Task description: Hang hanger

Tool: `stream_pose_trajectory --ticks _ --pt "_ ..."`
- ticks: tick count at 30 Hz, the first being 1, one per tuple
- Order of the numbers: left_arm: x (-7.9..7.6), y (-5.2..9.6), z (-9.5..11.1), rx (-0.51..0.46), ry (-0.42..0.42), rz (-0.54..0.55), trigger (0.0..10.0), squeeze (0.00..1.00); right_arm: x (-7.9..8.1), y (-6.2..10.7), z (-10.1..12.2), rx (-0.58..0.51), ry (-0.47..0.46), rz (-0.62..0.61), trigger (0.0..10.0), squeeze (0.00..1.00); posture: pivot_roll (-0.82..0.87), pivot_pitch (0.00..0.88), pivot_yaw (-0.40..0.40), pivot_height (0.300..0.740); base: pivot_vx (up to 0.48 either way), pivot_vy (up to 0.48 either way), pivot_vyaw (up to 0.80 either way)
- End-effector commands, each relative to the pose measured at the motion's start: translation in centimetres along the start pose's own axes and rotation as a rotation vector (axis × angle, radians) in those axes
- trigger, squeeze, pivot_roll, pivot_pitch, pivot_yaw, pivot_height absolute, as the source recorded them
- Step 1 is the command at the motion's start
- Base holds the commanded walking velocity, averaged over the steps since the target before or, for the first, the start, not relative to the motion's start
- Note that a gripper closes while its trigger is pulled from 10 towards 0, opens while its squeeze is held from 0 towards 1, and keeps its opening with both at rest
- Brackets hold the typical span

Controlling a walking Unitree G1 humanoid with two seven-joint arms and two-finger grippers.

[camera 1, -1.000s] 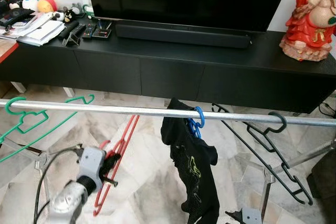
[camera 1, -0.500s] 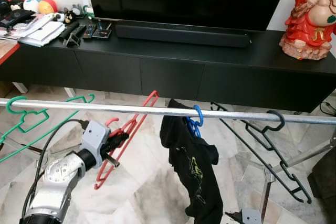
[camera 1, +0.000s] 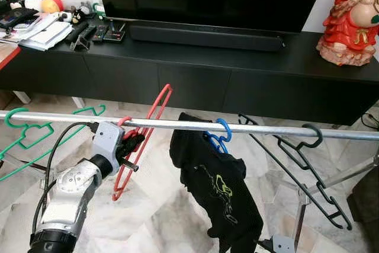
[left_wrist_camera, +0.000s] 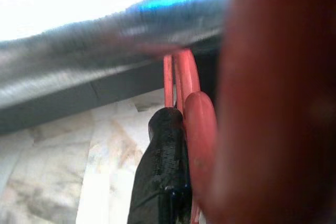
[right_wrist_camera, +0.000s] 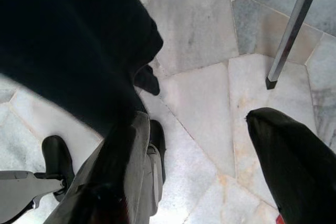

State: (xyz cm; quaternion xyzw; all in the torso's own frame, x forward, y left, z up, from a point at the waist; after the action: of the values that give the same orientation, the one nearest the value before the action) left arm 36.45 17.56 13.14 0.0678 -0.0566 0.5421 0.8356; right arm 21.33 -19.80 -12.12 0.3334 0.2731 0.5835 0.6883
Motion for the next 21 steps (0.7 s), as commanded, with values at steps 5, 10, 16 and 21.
stream_pose_trajectory --ticks 5,10,16,21 --pt "0.9 -0.9 -0.7 0.070 0.017 0.118 10.0 0.00 -0.1 0.1 -0.9 0.033 -0.004 -0.003 10.0 0.00 -0.01 0.169 -0.036 0.740 0.000 0.000 0.00" --pt "1.1 -1.1 -0.5 0.059 0.049 0.152 10.0 0.00 -0.1 0.1 -0.9 0.033 -0.003 -0.001 10.0 0.00 -0.01 0.169 -0.036 0.740 0.000 0.000 0.00" --pt "1.4 -1.7 -1.1 0.132 0.068 0.226 10.0 0.00 -0.1 0.1 -0.9 0.033 -0.007 -0.002 10.0 0.00 -0.01 0.173 -0.034 0.740 0.000 0.000 0.00" --pt "1.8 -1.4 -1.7 0.177 0.097 0.278 10.0 0.07 0.0 0.2 -1.0 0.034 -0.010 -0.003 10.0 0.00 -0.01 0.174 -0.030 0.740 0.000 0.000 0.00"
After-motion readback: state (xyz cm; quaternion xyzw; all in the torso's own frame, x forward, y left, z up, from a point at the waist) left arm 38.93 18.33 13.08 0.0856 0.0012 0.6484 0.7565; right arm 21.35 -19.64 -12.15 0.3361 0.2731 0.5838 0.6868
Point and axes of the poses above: a point about 5 cm out from each wrist's last joint towards the gripper, its own y axis pointing back from the gripper into the wrist, its own z axis along the axis of the wrist's last joint, x = y × z, the point moved 5 cm from there along -y, pointing out of the wrist towards the gripper, and after that the axes turned 1 degree about -y, right-handed, at the moved point
